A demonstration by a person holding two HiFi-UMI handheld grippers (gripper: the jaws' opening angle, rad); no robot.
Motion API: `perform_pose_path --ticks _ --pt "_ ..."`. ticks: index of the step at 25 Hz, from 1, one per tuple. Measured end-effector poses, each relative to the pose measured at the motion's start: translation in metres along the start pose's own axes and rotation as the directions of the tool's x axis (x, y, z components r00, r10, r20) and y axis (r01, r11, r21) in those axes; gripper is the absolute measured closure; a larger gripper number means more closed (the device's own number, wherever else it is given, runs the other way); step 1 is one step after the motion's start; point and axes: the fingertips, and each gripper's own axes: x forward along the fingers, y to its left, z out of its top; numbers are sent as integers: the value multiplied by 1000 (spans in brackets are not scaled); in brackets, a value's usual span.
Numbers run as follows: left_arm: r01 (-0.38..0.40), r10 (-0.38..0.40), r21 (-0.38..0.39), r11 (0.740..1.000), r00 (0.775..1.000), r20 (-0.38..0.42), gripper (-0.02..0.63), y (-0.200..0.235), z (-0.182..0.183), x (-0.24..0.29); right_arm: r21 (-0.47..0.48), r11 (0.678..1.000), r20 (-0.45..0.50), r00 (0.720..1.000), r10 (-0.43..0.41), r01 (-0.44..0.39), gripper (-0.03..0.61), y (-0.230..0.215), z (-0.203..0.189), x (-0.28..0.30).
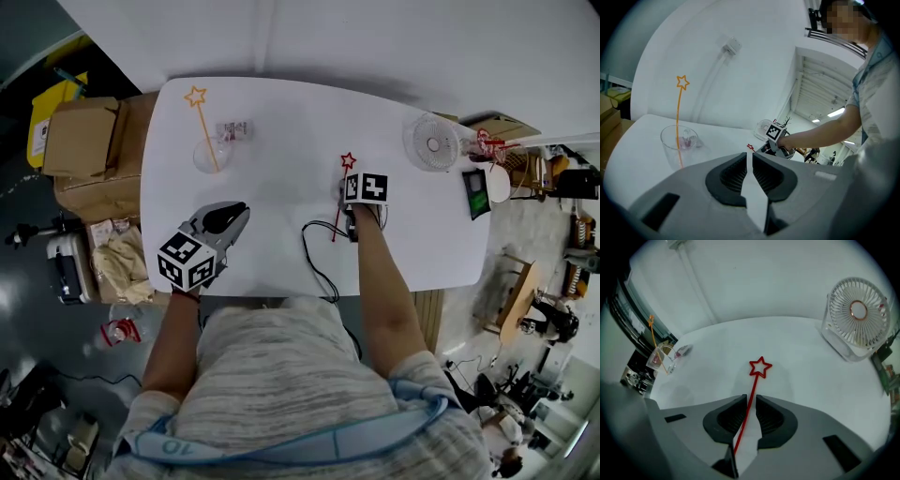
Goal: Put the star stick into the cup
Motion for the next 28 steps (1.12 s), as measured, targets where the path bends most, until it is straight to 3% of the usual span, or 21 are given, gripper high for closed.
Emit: perform_pose_path --ticks 3,7,21,25,28 --pt "5 -5 -1 1000 1000 2 575 -3 -1 0 -81 994 -21 997 -80 79 518 2 0 0" --pt "12 -12 3 1000 1000 2 575 -9 -4 -1 -154 984 -26 996 -90 85 550 7 2 1" --pt "-18 18 6 1000 1000 4 575 -7 -13 -27 -50 996 92 993 80 -75 558 20 1 -11" --pt "-28 28 11 1000 1000 9 575 -6 -11 -31 -73 989 213 967 141 -128 558 40 36 -36" --pt "-37 36 15 999 999 19 576 -5 -7 -37 -96 979 338 919 203 -181 558 63 71 -64"
